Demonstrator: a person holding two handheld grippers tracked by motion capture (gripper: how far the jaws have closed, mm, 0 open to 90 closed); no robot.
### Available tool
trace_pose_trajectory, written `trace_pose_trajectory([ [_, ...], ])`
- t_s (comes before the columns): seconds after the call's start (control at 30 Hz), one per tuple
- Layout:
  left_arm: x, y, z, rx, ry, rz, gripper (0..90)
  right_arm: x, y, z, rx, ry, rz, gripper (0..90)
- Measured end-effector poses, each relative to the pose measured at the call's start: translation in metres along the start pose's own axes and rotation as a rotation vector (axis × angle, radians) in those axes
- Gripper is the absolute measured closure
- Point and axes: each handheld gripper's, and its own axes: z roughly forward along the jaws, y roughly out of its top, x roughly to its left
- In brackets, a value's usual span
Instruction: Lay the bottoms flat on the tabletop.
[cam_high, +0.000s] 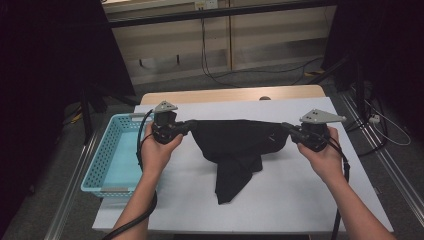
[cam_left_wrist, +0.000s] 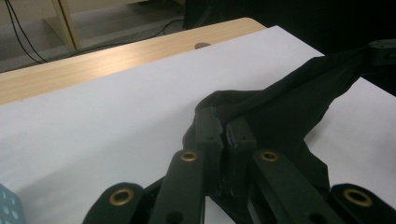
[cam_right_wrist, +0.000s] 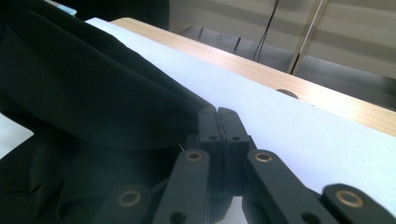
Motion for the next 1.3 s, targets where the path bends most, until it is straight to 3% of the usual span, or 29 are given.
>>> trace_pose_trajectory([
  [0.23, 0.007, 0.003, 0.001, 0.004, -0.003, -0.015, 86.3, -0.002, 0.004, 0.005, 0.013, 0.010, -0.016, 89.3],
  [0.37, 0.013, 0.005, 0.007, 0.001, -0.010, -0.033, 86.3, -0.008, 0.005, 0.011, 0.023, 0.020, 0.004, 89.3],
  [0.63, 0.040, 0.021, 0.027, 0.023, -0.014, -0.083, 86.5, -0.023, 0.025, 0.036, 0.059, 0.020, 0.002, 89.3],
  [0.73, 0.053, 0.040, 0.035, -0.001, 0.012, -0.087, 86.8, -0.033, 0.044, 0.053, 0.074, -0.021, -0.011, 89.4],
  [0.8, 0.059, 0.060, 0.041, -0.047, 0.065, -0.067, 86.8, -0.041, 0.066, 0.070, 0.061, -0.104, -0.024, 89.3],
  [0.83, 0.062, 0.068, 0.044, -0.085, 0.079, -0.064, 86.3, -0.046, 0.078, 0.078, 0.028, -0.144, -0.005, 88.6],
  [0.87, 0.064, 0.074, 0.049, -0.110, 0.106, -0.057, 83.6, -0.048, 0.088, 0.084, -0.016, -0.190, 0.027, 83.7],
  [0.9, 0.065, 0.076, 0.055, -0.109, 0.132, -0.080, 69.6, -0.047, 0.094, 0.090, -0.060, -0.215, 0.060, 70.4],
  [0.93, 0.066, 0.075, 0.060, -0.095, 0.148, -0.105, 50.3, -0.044, 0.098, 0.096, -0.076, -0.226, 0.076, 56.7],
  [1.0, 0.062, 0.066, 0.067, -0.066, 0.148, -0.104, 42.6, -0.034, 0.094, 0.104, -0.029, -0.229, 0.065, 54.2],
  [1.07, 0.056, 0.051, 0.073, -0.026, 0.121, -0.105, 31.0, -0.021, 0.080, 0.106, 0.005, -0.169, 0.054, 45.6],
  [1.13, 0.050, 0.034, 0.077, -0.002, 0.106, -0.100, 26.2, -0.011, 0.061, 0.104, 0.051, -0.153, 0.010, 39.5],
  [1.23, 0.042, 0.009, 0.079, 0.034, 0.068, -0.112, 20.5, 0.000, 0.029, 0.094, 0.107, -0.094, 0.031, 34.1],
  [1.3, 0.037, -0.006, 0.077, 0.043, 0.056, -0.126, 19.0, 0.009, 0.010, 0.083, 0.124, -0.105, 0.000, 30.0],
])
